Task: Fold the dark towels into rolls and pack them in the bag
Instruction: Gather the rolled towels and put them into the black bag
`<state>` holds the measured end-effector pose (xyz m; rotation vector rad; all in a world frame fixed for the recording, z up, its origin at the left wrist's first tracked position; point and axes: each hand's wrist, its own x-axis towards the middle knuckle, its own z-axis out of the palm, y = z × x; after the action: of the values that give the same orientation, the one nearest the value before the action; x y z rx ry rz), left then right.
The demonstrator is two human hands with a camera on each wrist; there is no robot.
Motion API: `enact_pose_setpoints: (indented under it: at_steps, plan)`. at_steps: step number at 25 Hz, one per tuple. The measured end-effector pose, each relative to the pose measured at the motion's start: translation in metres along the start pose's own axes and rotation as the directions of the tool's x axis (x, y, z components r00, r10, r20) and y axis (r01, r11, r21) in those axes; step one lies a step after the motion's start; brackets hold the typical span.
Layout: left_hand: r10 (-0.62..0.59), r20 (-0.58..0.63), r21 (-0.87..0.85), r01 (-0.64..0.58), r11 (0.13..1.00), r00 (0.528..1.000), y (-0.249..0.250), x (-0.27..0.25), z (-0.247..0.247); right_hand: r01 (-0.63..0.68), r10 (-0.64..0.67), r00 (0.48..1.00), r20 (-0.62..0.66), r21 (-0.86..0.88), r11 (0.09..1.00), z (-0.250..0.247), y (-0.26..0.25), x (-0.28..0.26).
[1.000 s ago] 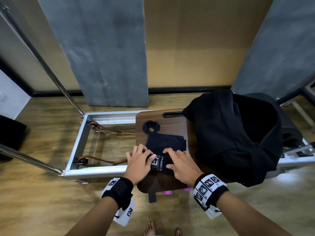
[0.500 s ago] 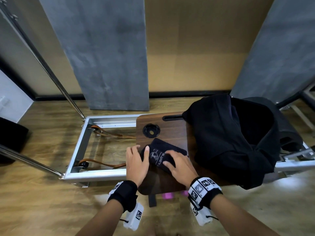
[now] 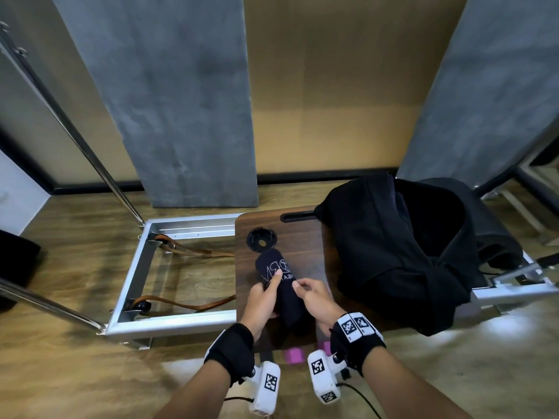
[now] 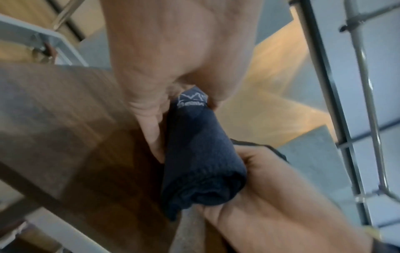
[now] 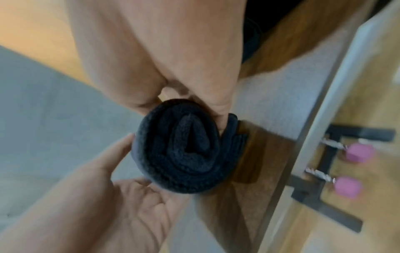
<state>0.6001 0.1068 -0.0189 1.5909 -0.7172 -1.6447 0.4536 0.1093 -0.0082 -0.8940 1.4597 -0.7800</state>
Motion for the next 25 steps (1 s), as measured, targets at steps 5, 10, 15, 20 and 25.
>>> enact_pose_setpoints:
  at_steps: [5,10,15,20,25]
  plan:
    - [0.024,0.104,-0.156,-0.008,0.988,0.994,0.014,-0.006,0.009,0.01,-0.005,0.999,-0.04,0.116,0.993,-0.012,-0.005,-0.017]
    - [0.174,0.118,-0.16,-0.154,0.975,0.978,0.039,-0.005,0.033,0.212,-0.282,0.933,-0.224,-0.294,0.932,-0.032,-0.036,-0.038]
    - [0.28,0.238,-0.259,-0.217,0.941,0.93,0.086,-0.013,0.076,0.184,-0.182,0.983,-0.029,0.191,0.964,-0.069,-0.077,-0.069]
    - [0.335,0.421,-0.215,-0.267,0.939,0.843,0.128,-0.035,0.137,0.199,-0.208,0.96,0.186,0.068,0.978,-0.144,-0.123,-0.103]
    - [0.465,0.529,0.001,-0.549,0.836,0.71,0.153,-0.046,0.199,0.284,-0.282,0.957,0.06,-0.014,0.959,-0.213,-0.147,-0.097]
